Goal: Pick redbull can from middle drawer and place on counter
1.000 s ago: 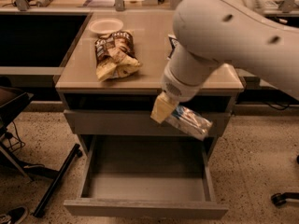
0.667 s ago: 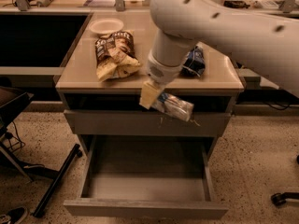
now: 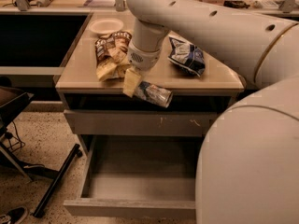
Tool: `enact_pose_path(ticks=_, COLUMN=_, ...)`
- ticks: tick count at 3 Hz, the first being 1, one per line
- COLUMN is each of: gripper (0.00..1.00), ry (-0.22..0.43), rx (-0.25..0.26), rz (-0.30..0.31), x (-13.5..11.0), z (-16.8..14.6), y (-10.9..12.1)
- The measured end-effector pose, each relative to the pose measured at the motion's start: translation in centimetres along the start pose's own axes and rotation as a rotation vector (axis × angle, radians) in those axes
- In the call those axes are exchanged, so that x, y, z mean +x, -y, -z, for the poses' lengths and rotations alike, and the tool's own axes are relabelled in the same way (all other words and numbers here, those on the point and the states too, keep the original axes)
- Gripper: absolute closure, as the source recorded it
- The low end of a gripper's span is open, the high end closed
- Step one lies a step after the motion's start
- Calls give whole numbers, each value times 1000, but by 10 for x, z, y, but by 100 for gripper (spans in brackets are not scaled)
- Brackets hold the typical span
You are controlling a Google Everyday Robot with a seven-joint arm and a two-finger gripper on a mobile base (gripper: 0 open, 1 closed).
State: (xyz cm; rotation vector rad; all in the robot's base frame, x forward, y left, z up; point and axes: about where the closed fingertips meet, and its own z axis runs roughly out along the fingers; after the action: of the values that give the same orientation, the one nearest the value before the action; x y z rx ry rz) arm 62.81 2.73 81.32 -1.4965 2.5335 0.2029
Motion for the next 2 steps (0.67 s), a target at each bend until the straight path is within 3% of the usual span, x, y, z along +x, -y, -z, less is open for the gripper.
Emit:
enact_pose_path(ticks=1, gripper=100, ry=0, rx=0, rz=0, x=0, z=0, y=0)
enact_pose_path(ticks=2, gripper=100, ry=-15, rx=26, rz=-19, x=-1, z=14, y=26)
